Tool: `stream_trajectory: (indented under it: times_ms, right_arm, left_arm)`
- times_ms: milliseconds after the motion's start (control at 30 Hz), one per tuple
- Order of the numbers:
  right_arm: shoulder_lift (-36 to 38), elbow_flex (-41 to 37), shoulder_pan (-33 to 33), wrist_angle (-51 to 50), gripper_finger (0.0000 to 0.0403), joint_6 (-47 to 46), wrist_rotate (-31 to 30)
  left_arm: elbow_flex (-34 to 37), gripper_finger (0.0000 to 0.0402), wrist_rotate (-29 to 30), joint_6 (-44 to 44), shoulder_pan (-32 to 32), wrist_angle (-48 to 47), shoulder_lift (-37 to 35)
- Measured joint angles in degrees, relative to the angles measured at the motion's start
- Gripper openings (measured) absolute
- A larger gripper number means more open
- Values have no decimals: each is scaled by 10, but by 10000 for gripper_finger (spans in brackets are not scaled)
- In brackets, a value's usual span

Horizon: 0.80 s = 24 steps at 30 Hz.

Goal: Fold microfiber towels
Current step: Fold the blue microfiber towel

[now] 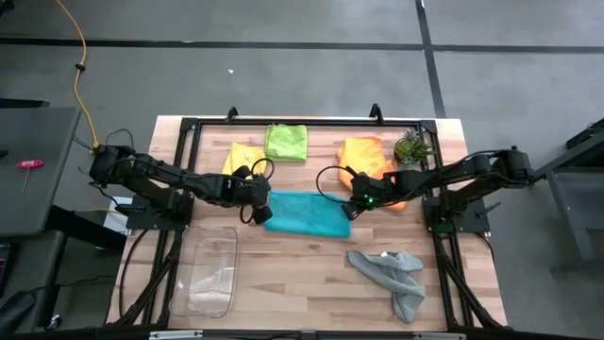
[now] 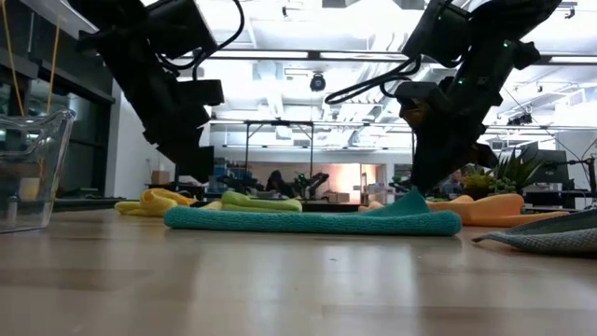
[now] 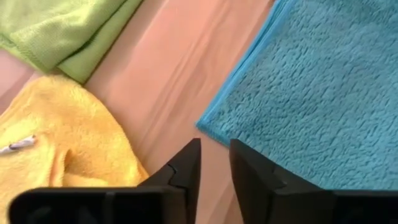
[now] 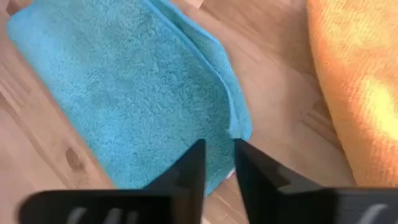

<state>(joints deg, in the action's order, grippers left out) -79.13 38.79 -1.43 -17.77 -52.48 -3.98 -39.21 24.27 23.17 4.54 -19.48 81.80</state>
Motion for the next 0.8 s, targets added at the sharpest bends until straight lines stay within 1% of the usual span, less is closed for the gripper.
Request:
stream_trajectory:
  times_ms: [167, 267, 367, 467, 600, 700, 800]
  right_arm:
    - [0, 10, -8, -20, 164, 36, -5]
    - [0, 33, -21, -68, 185, 67, -6]
    - [7, 59, -33, -117, 190, 101, -16]
    - [23, 83, -43, -160, 190, 126, -19]
    - [57, 91, -45, -208, 190, 134, -20]
    - [86, 83, -25, -227, 191, 112, -18]
    - [114, 48, 4, -204, 191, 49, -15]
  left_arm:
    - [0, 119, -1, -1, 3, -36, -4]
    - [0, 140, -11, -20, 12, -54, -24]
    - [1, 155, -32, -40, 27, -56, -64]
    - [1, 164, -67, -58, 45, -44, -112]
    - [1, 166, -135, -91, 66, -5, -166]
    - [1, 166, -185, -83, 72, 46, -175]
    - [0, 165, -204, -80, 65, 97, -153]
